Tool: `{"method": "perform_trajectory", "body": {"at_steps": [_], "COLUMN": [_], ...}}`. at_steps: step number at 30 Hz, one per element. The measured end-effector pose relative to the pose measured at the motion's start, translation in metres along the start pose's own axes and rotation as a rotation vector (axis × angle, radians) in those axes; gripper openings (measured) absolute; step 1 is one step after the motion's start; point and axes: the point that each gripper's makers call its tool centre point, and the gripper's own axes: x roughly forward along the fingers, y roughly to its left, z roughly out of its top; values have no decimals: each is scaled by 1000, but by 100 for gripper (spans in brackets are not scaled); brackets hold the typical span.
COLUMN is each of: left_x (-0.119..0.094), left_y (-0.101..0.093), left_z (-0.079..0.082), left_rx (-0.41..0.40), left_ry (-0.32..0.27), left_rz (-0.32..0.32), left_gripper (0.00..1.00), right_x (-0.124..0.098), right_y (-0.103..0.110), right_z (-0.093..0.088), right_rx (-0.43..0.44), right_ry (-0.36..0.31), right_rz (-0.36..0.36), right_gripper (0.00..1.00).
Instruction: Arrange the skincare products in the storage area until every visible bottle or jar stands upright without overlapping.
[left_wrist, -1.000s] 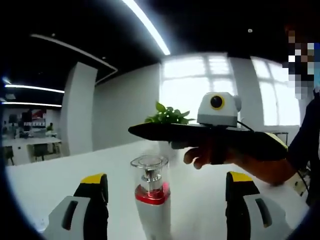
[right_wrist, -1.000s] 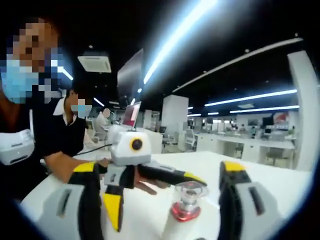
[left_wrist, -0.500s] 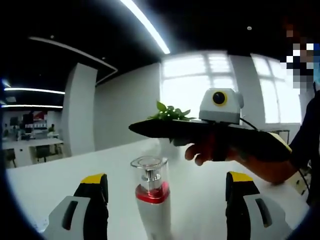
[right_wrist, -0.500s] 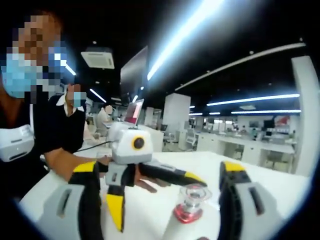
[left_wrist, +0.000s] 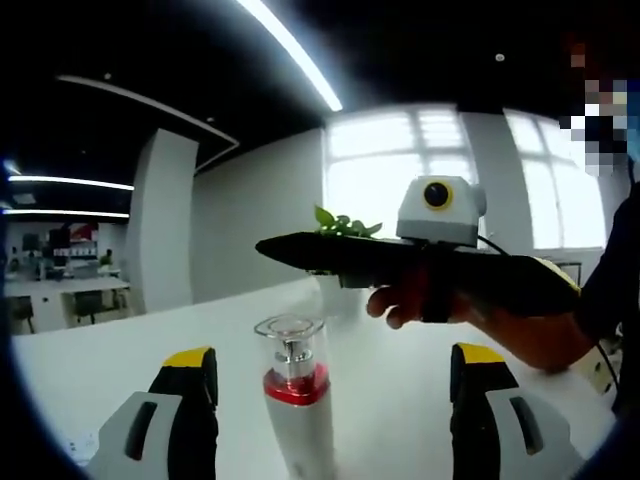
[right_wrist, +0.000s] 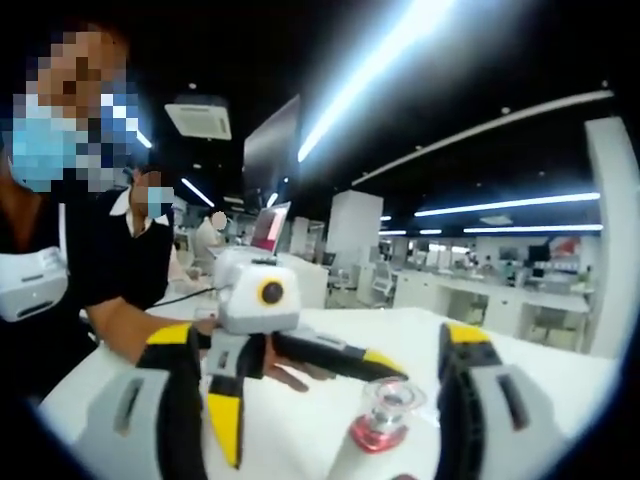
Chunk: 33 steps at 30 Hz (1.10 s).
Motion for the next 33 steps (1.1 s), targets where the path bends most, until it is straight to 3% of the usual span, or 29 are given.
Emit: {"method": "perform_trajectory", "body": {"at_steps": [33], "left_x": [-67], "left_y": [-41], "left_z": [-8], "left_rx": [-3], "left_ry": [4], "left_rz": [57], "left_gripper": [96], "right_x": [15], "right_y": [28], "right_z": [0], "right_rx": [-31], "right_ry": [29], "right_rz": [71], "right_gripper": [93]}}
